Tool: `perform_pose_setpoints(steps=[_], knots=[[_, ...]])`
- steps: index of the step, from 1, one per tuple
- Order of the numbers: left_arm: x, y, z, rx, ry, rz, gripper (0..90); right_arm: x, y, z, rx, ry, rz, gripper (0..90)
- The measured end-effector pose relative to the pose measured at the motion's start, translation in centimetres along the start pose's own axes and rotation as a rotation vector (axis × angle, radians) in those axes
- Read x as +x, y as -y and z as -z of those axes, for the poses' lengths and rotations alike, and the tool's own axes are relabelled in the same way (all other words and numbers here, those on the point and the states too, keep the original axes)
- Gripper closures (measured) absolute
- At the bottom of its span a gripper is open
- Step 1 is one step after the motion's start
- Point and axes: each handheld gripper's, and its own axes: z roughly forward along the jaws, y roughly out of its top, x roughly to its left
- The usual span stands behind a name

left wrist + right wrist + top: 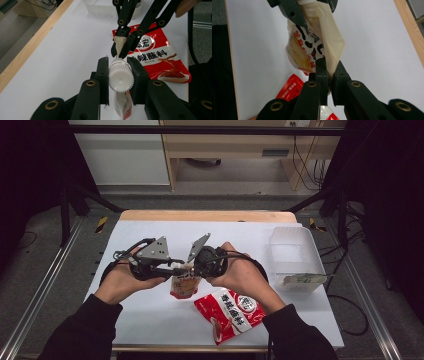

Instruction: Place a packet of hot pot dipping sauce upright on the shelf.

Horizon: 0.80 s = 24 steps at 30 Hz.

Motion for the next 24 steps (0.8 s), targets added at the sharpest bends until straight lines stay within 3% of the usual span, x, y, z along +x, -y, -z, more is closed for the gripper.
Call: perform_pose_setpoints(steps=[8, 13, 15, 20, 24], knots=[[0.0, 0.5, -0.1, -0.037, -0.001, 0.057, 71.7, 0.0, -0.2, 0.4, 0.010, 0.012, 0.009, 88.4], [-0.1, 0.7, 0.2, -0.077, -0.022, 0.077, 61.4, -0.2, -0.3, 1.0, 0.010, 0.026, 0.015, 88.5], [0.0, 0.8, 0.5, -0.109, -0.040, 0.097, 49.6, -0.5, -0.1, 1.2, 0.020, 0.042, 0.031, 88.5], [-0.3, 1.3, 0.8, -0.141, -0.046, 0.125, 36.0, -0.9, 0.6, 1.7, 0.018, 0.057, 0.015, 88.5], [-0.5, 2.8, 1.0, -0.159, -0.096, 0.157, 27.0, -1.4, 1.1, 2.3, 0.016, 0.070, 0.018, 88.4]])
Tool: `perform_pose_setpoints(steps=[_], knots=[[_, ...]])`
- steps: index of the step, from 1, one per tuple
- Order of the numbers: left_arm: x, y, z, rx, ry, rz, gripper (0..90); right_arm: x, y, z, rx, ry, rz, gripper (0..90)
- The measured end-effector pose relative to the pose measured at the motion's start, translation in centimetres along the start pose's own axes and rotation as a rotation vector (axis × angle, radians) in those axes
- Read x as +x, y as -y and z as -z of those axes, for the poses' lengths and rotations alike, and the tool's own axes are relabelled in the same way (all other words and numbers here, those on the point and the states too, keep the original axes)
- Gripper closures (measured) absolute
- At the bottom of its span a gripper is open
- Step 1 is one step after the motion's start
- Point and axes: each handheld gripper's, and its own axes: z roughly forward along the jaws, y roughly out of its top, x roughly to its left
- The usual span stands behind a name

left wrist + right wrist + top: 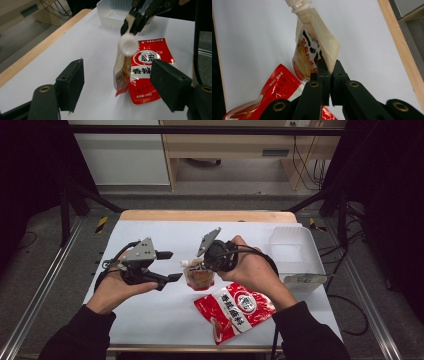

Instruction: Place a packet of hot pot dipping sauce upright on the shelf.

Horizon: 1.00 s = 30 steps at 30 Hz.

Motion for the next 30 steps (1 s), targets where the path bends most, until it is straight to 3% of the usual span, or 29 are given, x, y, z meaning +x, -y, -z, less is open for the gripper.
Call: perform_pose_setpoints(steps=[3, 8, 12, 15, 16, 17, 18, 19, 20, 23, 27, 30], knots=[[0.2, 1.2, -0.1, 0.000, -0.017, 0.029, 24.2, -0.5, 0.4, 0.6, -0.004, 0.014, -0.004, 88.5], [0.2, 2.8, -0.2, 0.012, -0.052, 0.043, 18.9, -1.3, 0.8, 1.6, -0.021, 0.033, -0.002, 88.4], [0.1, 4.6, -0.2, 0.010, -0.072, 0.070, 16.0, -2.7, 1.3, 3.1, -0.046, 0.057, -0.002, 88.4], [-0.3, 6.9, -0.1, 0.023, -0.096, 0.086, 14.5, -3.4, 1.7, 4.4, -0.056, 0.080, -0.011, 88.4], [-0.3, 6.9, -0.1, 0.023, -0.096, 0.086, 13.8, -3.7, 1.9, 4.8, -0.058, 0.084, -0.013, 88.4], [-0.4, 8.2, 0.0, 0.026, -0.105, 0.099, 13.4, -4.0, 2.0, 5.2, -0.060, 0.092, -0.015, 88.4], [-0.4, 8.2, 0.0, 0.026, -0.105, 0.099, 13.0, -4.0, 2.0, 5.2, -0.060, 0.092, -0.015, 88.4], [-0.4, 9.5, 0.2, 0.031, -0.120, 0.110, 12.4, -4.4, 2.5, 5.9, -0.062, 0.104, -0.021, 88.4], [-0.4, 9.5, 0.2, 0.031, -0.120, 0.110, 12.0, -4.4, 2.5, 5.9, -0.062, 0.104, -0.021, 88.4], [0.1, 11.7, 0.5, 0.033, -0.136, 0.160, 11.5, -5.2, 3.3, 6.8, -0.059, 0.126, -0.036, 88.4], [0.5, 12.8, 0.7, 0.049, -0.169, 0.170, 11.5, -5.8, 3.9, 7.2, -0.061, 0.133, -0.048, 88.4], [0.9, 13.8, 0.8, 0.038, -0.197, 0.201, 11.5, -6.2, 4.4, 7.5, -0.059, 0.140, -0.060, 88.4]])
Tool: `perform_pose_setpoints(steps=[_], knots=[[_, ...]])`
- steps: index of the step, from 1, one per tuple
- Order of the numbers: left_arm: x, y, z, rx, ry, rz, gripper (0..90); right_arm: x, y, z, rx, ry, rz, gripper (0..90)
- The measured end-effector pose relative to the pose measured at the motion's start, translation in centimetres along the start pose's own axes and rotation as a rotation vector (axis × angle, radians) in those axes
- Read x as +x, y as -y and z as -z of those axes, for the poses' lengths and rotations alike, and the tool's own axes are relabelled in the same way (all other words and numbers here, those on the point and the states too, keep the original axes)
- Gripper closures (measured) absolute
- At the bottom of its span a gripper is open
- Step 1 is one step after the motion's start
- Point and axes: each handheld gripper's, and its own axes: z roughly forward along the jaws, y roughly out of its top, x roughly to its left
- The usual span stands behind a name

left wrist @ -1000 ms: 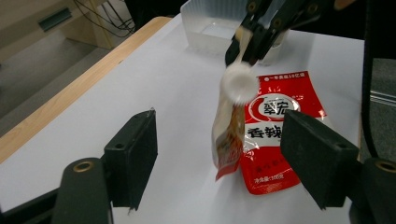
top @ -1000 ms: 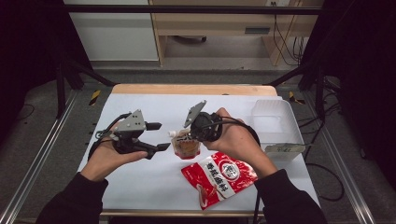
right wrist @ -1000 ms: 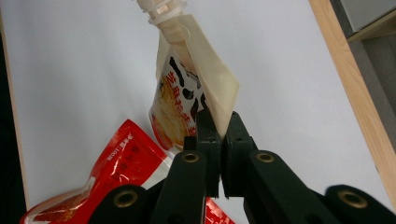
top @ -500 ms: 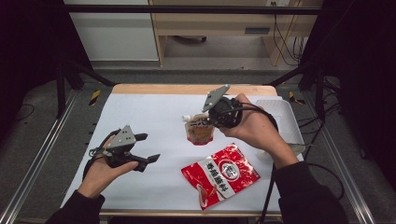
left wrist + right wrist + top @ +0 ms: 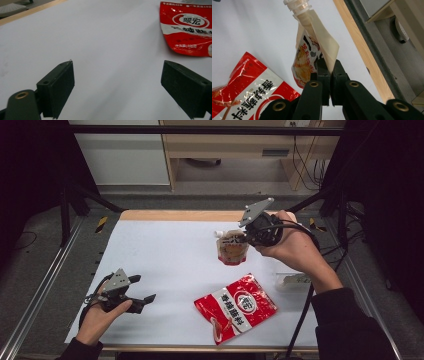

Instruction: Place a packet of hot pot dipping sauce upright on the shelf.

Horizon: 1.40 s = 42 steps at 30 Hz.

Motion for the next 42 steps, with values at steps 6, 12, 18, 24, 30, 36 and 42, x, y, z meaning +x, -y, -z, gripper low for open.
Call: perform_pose_setpoints(steps=[6, 12, 18, 24, 30, 36, 42], knots=[[0.8, 1.3, 0.1, 0.000, -0.046, 0.024, 11.3, -0.9, 1.2, 0.4, -0.014, 0.025, 0.004, 88.5], [1.3, 2.1, 0.6, -0.003, -0.056, 0.054, 10.8, -1.8, 2.9, 1.0, -0.013, 0.042, -0.006, 88.5], [1.7, 2.4, 0.7, 0.001, -0.070, 0.059, 10.8, -3.1, 5.8, 2.4, -0.009, 0.081, -0.050, 88.5], [1.6, 2.5, 0.6, 0.014, -0.067, 0.055, 10.8, -3.9, 8.6, 3.1, 0.023, 0.094, -0.079, 88.5], [1.7, 2.6, 0.4, 0.028, -0.071, 0.048, 10.8, -4.4, 11.0, 3.3, 0.051, 0.095, -0.102, 88.5], [1.6, 2.6, 0.4, 0.025, -0.074, 0.050, 10.8, -5.0, 13.3, 3.5, 0.070, 0.096, -0.143, 88.4], [1.6, 2.6, 0.4, 0.028, -0.073, 0.048, 10.8, -5.3, 15.2, 2.6, 0.101, 0.077, -0.179, 88.4]])
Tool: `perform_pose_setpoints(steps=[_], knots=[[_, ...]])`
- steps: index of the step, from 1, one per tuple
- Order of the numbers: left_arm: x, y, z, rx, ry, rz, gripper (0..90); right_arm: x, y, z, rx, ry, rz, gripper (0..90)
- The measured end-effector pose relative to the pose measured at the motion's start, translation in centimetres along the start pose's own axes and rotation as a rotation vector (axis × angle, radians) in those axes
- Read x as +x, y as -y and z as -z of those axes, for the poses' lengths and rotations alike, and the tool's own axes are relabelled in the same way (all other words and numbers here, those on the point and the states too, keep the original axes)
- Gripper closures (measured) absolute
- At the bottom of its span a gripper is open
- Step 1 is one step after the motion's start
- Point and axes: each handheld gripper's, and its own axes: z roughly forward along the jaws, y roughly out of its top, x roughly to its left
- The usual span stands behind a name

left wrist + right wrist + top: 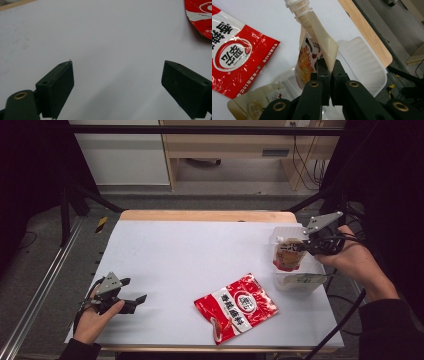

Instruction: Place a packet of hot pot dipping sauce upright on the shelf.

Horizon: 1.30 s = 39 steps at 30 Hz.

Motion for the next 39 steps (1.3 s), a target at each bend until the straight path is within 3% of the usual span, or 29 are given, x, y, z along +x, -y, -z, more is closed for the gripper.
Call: perform_pose_setpoints(steps=[10, 25, 39], knots=[[0.0, 0.0, -0.1, 0.002, 0.005, 0.002, 10.2, -0.1, 0.8, -0.8, 0.034, -0.016, -0.004, 88.4], [-0.2, 0.0, -0.3, 0.017, 0.009, -0.013, 10.0, -0.4, 2.6, -2.2, 0.059, -0.040, -0.049, 88.2], [-0.5, 0.0, -0.6, 0.021, 0.026, -0.022, 10.0, -0.4, 3.2, -3.7, 0.088, -0.067, -0.069, 87.3]])
